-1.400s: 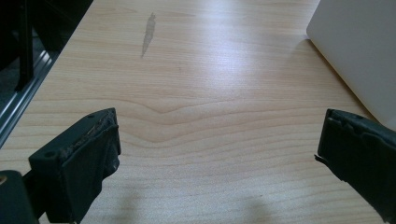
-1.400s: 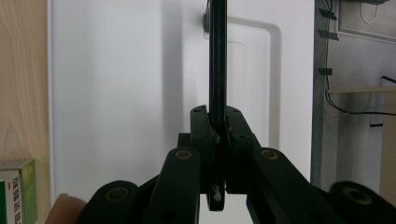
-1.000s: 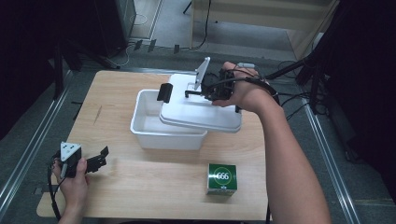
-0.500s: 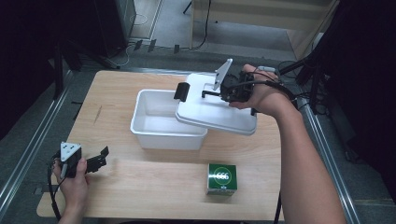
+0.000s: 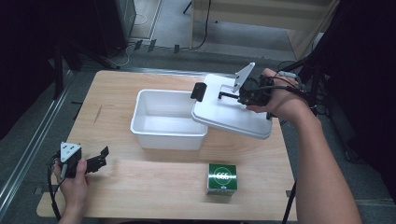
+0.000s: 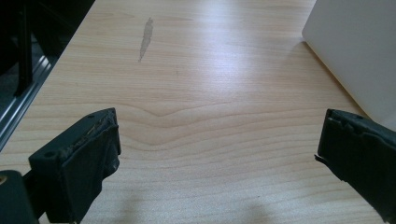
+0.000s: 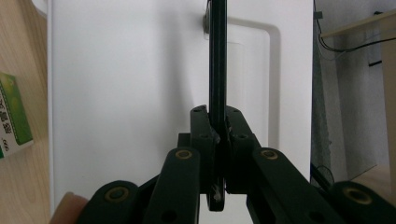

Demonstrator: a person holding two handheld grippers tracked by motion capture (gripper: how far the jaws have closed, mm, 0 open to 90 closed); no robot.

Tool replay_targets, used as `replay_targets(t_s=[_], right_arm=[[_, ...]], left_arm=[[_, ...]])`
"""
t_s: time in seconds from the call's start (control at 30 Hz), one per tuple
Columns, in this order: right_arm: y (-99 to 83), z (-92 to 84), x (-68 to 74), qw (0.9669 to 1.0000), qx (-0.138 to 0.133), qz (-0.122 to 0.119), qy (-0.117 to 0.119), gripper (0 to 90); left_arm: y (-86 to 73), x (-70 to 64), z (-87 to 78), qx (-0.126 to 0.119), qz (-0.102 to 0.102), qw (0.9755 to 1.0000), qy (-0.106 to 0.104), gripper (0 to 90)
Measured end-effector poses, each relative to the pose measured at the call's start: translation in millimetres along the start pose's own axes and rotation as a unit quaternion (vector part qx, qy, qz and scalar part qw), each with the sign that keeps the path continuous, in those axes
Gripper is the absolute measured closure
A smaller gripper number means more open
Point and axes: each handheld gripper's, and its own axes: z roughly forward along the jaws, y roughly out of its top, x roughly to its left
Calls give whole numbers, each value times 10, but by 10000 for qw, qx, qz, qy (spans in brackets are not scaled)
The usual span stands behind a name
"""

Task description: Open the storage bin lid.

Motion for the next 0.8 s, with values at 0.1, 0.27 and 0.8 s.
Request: replay_targets(t_s=[0.1, 0.27, 0.8], right_arm=[[-91, -7, 14, 10000, 41, 63, -33, 855], [-234, -15, 22, 9998, 60, 161, -56, 855], [-668, 68, 85, 9984, 221, 522, 8, 854]], left_arm=[[-1, 2, -2, 0, 6, 10000, -6, 0], [-2, -4, 1, -11, 6, 10000, 7, 0], [-2, -6, -2, 11, 39, 10000, 10, 0]])
